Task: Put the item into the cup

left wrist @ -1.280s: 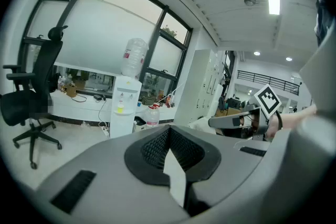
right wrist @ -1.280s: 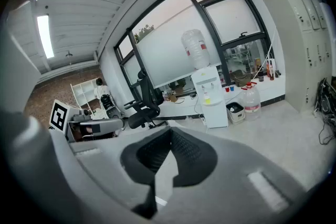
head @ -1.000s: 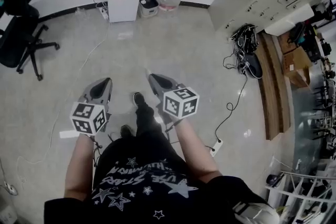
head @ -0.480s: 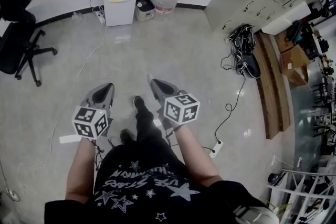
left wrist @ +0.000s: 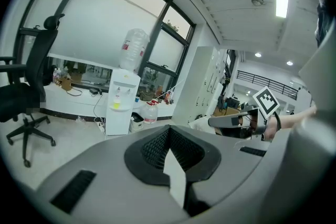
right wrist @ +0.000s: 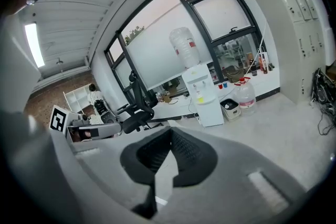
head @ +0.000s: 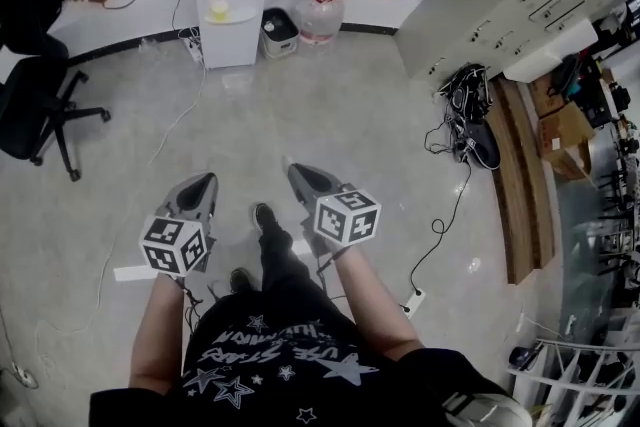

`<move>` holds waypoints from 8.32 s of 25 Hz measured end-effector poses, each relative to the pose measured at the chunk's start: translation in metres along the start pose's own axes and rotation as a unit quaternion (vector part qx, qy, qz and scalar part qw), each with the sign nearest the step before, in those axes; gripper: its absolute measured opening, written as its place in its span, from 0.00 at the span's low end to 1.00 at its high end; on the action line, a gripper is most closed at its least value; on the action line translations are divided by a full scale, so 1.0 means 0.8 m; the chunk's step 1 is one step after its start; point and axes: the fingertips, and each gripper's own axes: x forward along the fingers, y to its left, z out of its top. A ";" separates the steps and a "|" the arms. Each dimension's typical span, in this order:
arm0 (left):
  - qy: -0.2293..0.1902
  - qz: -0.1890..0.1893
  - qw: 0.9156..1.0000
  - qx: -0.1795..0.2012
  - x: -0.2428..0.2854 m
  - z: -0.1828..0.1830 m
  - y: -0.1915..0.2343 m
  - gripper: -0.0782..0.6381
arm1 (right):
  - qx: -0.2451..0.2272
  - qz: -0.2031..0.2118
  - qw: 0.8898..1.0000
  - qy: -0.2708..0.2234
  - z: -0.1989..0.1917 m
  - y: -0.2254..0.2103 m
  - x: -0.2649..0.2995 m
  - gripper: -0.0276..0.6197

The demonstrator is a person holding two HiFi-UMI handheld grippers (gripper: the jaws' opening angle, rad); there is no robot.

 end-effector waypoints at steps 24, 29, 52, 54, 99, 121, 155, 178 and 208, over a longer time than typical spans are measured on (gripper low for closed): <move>-0.029 0.065 0.997 -0.001 0.195 0.147 0.047 0.11 | -0.004 0.068 0.998 0.004 0.179 -0.173 0.127 0.05; -0.041 0.097 0.994 -0.010 0.200 0.155 0.068 0.11 | -0.019 0.093 0.995 0.013 0.191 -0.177 0.152 0.05; -0.012 0.081 0.995 -0.056 0.299 0.186 0.228 0.11 | -0.017 0.070 0.994 0.080 0.216 -0.210 0.324 0.05; -0.006 0.078 0.995 -0.061 0.310 0.191 0.252 0.11 | -0.017 0.067 0.994 0.087 0.223 -0.211 0.349 0.04; 0.049 0.108 0.985 -0.129 0.491 0.282 0.606 0.11 | -0.023 0.071 0.986 0.150 0.352 -0.267 0.788 0.05; 0.075 0.155 0.973 -0.152 0.615 0.205 0.687 0.11 | -0.024 0.074 0.982 0.170 0.297 -0.359 0.954 0.05; 0.080 0.174 0.968 -0.161 0.644 0.147 0.741 0.11 | -0.036 0.042 0.985 0.165 0.253 -0.394 1.055 0.05; 0.076 0.155 0.974 -0.149 0.610 0.166 0.712 0.11 | -0.017 0.008 0.992 0.126 0.271 -0.380 1.007 0.16; 0.031 0.064 0.992 -0.102 0.426 0.290 0.566 0.11 | -0.020 -0.017 0.999 0.037 0.375 -0.228 0.709 0.08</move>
